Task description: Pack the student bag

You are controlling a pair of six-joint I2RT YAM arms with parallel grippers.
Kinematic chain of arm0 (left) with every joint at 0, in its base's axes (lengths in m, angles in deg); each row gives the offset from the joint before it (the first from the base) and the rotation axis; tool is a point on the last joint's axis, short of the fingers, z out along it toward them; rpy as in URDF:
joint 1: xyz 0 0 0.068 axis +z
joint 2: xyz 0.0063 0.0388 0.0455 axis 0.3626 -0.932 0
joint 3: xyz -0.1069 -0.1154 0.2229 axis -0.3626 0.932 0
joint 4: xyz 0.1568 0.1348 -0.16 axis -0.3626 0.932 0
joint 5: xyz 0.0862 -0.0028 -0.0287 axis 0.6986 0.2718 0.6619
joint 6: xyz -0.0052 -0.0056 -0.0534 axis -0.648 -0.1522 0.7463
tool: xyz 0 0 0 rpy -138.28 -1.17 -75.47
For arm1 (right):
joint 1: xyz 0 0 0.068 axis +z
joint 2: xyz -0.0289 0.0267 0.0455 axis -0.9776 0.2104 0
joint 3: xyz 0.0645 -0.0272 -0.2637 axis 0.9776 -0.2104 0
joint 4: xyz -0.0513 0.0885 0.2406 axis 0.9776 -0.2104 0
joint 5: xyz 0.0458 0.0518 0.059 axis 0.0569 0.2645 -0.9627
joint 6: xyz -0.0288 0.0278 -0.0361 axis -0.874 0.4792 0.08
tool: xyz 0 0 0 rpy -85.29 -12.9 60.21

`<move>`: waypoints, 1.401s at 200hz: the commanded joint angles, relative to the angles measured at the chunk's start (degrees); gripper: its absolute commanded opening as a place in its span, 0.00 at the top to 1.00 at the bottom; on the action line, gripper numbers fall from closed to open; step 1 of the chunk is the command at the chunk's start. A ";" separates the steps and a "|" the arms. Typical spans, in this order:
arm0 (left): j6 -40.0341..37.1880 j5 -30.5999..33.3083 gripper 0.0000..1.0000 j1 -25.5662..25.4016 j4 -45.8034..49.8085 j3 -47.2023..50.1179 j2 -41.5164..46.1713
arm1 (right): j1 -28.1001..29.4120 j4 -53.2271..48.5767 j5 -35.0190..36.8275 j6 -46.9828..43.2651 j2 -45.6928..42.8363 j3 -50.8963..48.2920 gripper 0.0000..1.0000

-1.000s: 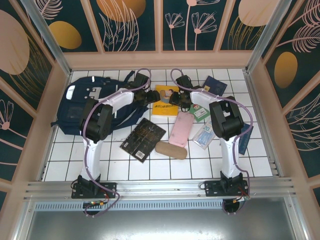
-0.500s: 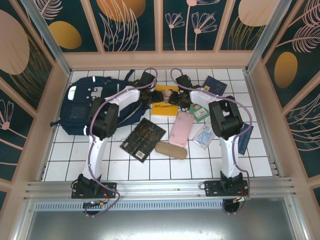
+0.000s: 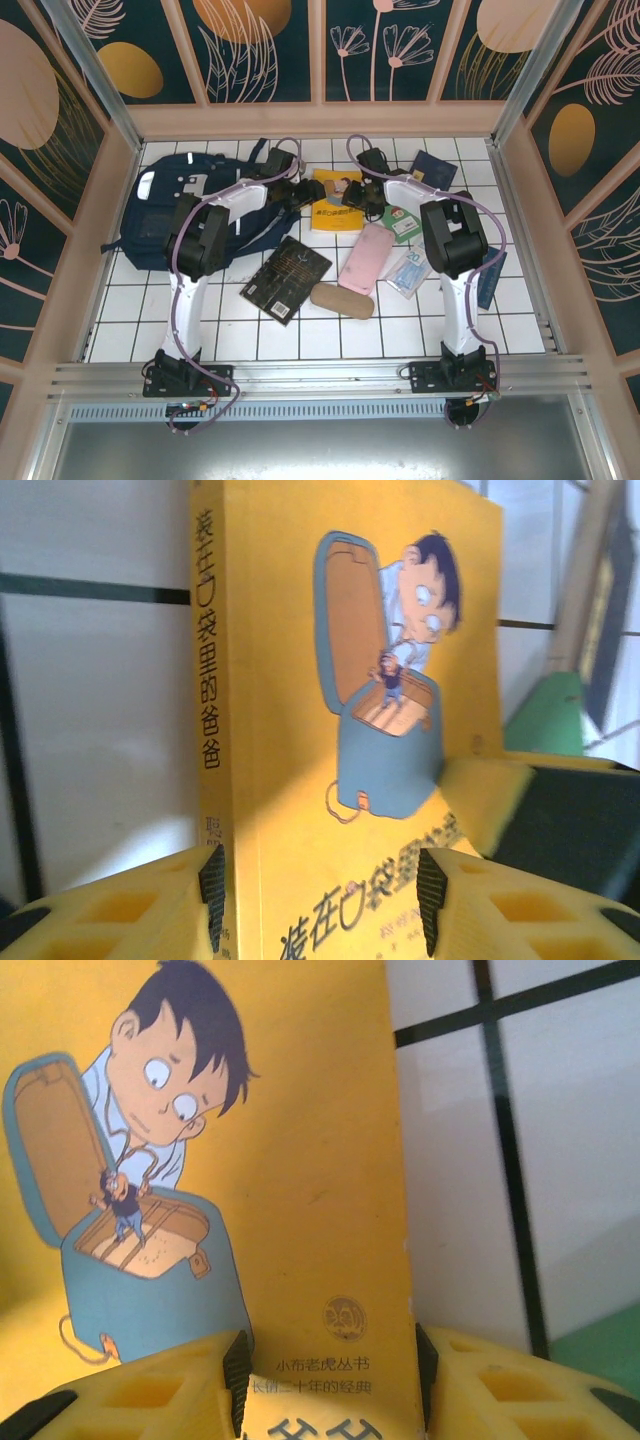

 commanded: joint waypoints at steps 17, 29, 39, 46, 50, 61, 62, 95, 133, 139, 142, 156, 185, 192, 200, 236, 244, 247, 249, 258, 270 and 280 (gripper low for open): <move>7.14 -17.38 0.46 -3.98 -13.05 2.52 3.25 | 0.99 1.48 -5.72 1.86 0.06 -1.31 0.52; 7.87 -17.38 0.46 -3.92 -14.31 3.36 2.85 | 0.88 1.59 -5.91 1.95 -0.12 -1.51 0.52; 10.30 -18.16 0.46 -3.92 -18.47 5.47 2.85 | 0.81 1.76 -6.20 2.05 -0.32 -1.68 0.52; 12.01 -18.35 0.46 -3.92 -20.96 6.69 2.76 | 0.69 1.85 -6.37 2.08 -0.50 -1.84 0.52; 12.73 -18.15 0.46 -3.92 -21.81 7.14 2.63 | 0.69 1.93 -6.45 2.12 -0.59 -1.94 0.52; 12.62 -16.05 0.46 -3.92 -20.51 7.14 2.45 | 0.73 2.05 -6.64 2.13 -0.91 -2.27 0.52; 12.50 -15.71 0.46 -3.92 -20.32 7.07 2.47 | 0.71 2.09 -6.64 2.13 -0.93 -2.29 0.52; 3.83 -3.72 0.44 -3.81 -6.29 3.30 4.17 | 0.69 0.99 -4.56 1.39 -1.77 -2.81 0.52; 4.22 7.33 0.42 -3.53 -4.66 3.96 7.56 | 0.60 0.01 -2.47 0.30 -2.01 -3.43 0.52; 4.54 9.48 0.41 -3.48 -4.42 4.05 7.84 | 0.64 -0.15 -2.20 0.20 -2.00 -3.51 0.52; 4.71 10.33 0.41 -3.50 -4.34 4.04 7.90 | 0.67 -0.23 -2.04 0.12 -2.01 -3.53 0.52; 5.54 15.97 0.41 -3.48 -2.50 3.96 8.06 | 0.71 -0.83 -1.07 -0.16 -1.91 -3.48 0.52; 6.96 22.96 0.41 -3.26 -0.56 4.33 6.87 | 0.64 -1.81 0.38 -0.64 -1.98 -3.51 0.52; 6.94 23.41 0.42 -3.22 0.72 3.70 5.88 | 0.63 -1.92 0.47 -0.68 -2.01 -3.53 0.52; 6.78 24.29 0.43 -3.15 2.42 3.04 4.84 | 0.71 -2.01 0.62 -0.77 -1.99 -3.62 0.52; 5.99 29.88 0.44 -1.63 6.96 5.85 4.28 | 0.63 -2.70 1.58 -1.04 -2.20 -3.38 0.52; 5.60 30.34 0.44 -0.80 7.02 7.01 4.84 | 0.61 -3.01 1.90 -1.20 -2.31 -3.28 0.52; 5.49 30.47 0.44 -0.57 7.02 7.68 5.06 | 0.63 -3.10 2.07 -1.17 -2.36 -3.21 0.52; 5.52 30.54 0.44 -0.34 6.97 7.98 5.22 | 0.60 -3.18 2.15 -1.27 -2.32 -3.19 0.52; 5.28 30.54 0.44 0.56 6.94 9.09 6.03 | 0.62 -3.29 2.31 -1.49 -2.38 -3.18 0.52; 4.56 30.31 0.44 1.22 7.04 9.33 6.74 | 0.61 -3.65 2.88 -1.74 -2.34 -2.88 0.52; 3.78 29.34 0.43 1.27 6.93 8.59 7.15 | 0.63 -3.93 3.23 -1.75 -2.28 -2.66 0.52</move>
